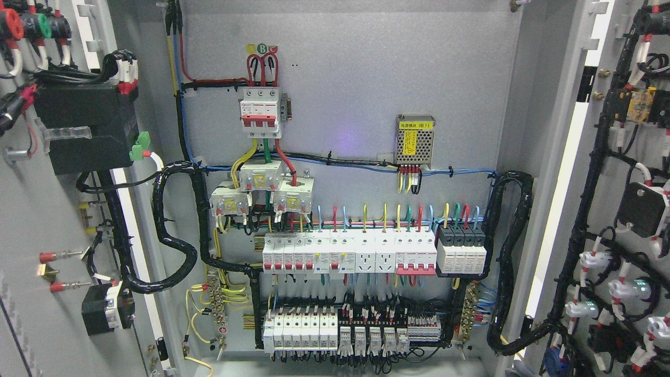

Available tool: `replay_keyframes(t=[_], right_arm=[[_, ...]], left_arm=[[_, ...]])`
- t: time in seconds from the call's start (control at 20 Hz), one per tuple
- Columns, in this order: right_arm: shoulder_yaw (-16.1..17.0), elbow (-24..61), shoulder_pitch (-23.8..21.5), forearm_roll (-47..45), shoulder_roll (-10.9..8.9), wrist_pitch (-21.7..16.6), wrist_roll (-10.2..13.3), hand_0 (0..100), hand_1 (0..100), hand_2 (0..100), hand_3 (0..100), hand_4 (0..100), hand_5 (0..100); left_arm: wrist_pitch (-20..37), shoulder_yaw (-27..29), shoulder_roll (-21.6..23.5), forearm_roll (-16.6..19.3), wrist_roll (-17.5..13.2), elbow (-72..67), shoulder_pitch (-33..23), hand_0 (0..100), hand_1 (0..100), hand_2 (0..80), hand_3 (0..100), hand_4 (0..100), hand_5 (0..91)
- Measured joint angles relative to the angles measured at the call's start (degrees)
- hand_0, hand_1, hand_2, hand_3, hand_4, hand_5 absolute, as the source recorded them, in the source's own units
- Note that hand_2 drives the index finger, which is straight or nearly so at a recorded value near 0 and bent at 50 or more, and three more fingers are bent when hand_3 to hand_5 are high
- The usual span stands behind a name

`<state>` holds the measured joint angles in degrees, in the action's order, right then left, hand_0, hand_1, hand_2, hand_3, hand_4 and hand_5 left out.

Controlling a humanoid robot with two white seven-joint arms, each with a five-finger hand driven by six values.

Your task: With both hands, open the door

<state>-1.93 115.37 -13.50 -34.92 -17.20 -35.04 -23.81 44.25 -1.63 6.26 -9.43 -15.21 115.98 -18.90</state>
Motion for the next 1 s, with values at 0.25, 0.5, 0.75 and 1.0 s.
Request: replay_keyframes(t=[0.25,0.5,0.75,1.0], right_arm=[[2.71,0.00,-0.18,-0.12,-0.08,0.00,0.27,12,39,0,0,0,0],[5.53,-0.42,-0.96,-0.54,-0.03,0.00,0.51,12,39,0,0,0,0],[8.35,-0.80,-2.36,-0.95,0.11,-0.59,0.82,12,39,0,0,0,0],[10.76,-1.19,-3.40,-1.90,0.39,-1.10,1.01,12,39,0,0,0,0]], left_arm=[[0.01,2.72,0.42,-2.56,0.05,0.40,0.15,12,39,0.0,0,0,0.0],[0.02,6.04,1.57,-6.15,0.04,0.61,-0.51,12,39,0.0,0,0,0.0],[0.02,9.87,3.09,-10.45,0.07,0.57,-1.58,12,39,0.0,0,0,0.0],[0.02,13.55,4.99,-14.85,0.15,-0.35,-2.36,12,39,0.0,0,0,0.0]])
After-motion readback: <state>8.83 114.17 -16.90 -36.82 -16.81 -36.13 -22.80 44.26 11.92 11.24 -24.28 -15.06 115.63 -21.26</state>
